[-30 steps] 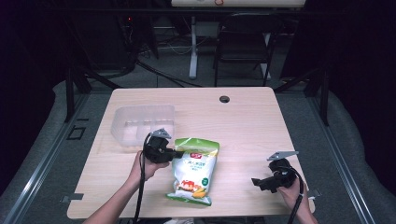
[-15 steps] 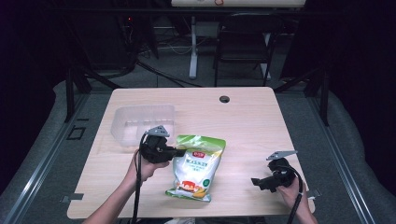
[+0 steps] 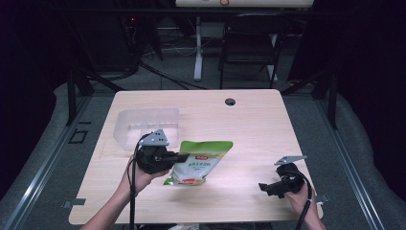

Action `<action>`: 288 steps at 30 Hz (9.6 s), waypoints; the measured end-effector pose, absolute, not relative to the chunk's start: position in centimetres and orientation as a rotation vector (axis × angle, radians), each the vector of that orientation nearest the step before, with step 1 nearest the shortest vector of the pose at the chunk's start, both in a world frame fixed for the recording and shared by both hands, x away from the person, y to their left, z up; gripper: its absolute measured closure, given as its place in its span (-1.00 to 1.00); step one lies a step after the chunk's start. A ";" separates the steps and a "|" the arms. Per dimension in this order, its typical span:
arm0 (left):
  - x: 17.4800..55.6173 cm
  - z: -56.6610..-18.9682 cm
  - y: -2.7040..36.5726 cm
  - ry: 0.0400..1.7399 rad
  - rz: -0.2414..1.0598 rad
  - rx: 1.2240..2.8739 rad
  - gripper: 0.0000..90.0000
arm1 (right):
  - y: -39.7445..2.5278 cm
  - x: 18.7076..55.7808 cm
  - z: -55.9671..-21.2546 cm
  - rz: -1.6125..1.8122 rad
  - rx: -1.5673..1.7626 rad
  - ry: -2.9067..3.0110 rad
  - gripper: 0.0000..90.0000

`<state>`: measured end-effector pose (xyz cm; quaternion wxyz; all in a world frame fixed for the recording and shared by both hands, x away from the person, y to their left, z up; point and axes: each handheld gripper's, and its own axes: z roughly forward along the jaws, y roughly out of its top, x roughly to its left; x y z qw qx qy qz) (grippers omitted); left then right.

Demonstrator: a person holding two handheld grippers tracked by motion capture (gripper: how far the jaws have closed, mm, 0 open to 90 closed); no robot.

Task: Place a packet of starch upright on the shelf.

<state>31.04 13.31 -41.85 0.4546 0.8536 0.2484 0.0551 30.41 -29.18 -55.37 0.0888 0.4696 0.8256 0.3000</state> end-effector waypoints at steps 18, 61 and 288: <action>31.1 -39.6 16.2 0.661 0.225 2.126 1.00 | -29.2 30.5 -55.4 0.898 1.396 2.451 -0.98; 30.0 -37.1 27.8 0.931 0.468 2.009 1.00 | -29.1 30.6 -55.4 0.884 1.400 2.448 -0.98; 28.2 -48.2 27.9 1.342 0.523 2.011 -0.87 | -29.1 30.2 -55.2 0.885 1.397 2.443 -0.97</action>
